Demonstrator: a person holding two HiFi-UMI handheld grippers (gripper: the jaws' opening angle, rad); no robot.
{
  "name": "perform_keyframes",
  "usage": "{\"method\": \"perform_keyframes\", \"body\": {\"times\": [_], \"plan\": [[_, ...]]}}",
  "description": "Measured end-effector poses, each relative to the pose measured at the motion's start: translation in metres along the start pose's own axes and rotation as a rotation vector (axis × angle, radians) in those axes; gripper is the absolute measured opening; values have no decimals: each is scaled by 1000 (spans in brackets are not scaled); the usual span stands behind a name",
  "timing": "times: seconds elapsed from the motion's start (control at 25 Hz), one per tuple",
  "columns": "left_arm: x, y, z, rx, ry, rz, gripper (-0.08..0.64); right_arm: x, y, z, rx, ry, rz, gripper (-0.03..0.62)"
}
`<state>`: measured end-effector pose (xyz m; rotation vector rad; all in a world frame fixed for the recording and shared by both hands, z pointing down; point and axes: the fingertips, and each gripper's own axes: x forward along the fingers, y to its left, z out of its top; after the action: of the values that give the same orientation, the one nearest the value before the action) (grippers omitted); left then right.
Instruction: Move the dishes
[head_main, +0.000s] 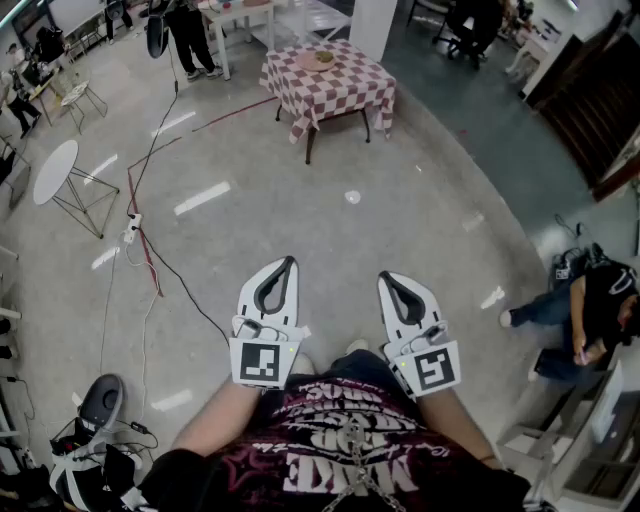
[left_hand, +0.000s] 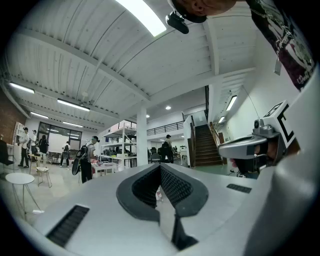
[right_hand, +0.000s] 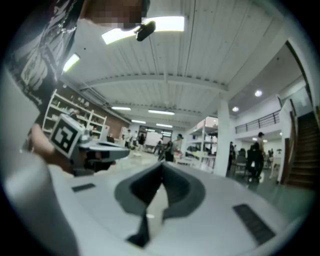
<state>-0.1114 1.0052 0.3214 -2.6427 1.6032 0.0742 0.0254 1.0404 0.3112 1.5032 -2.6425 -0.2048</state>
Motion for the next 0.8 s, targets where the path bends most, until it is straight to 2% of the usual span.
{"method": "perform_keyframes", "body": {"times": [0.44, 0.8], "plan": [[2, 19, -1, -12, 1, 4, 25, 13, 7, 5, 11, -23, 5, 34], [29, 39, -1, -6, -18, 5, 25, 47, -20, 2, 40, -25, -24, 35]]}}
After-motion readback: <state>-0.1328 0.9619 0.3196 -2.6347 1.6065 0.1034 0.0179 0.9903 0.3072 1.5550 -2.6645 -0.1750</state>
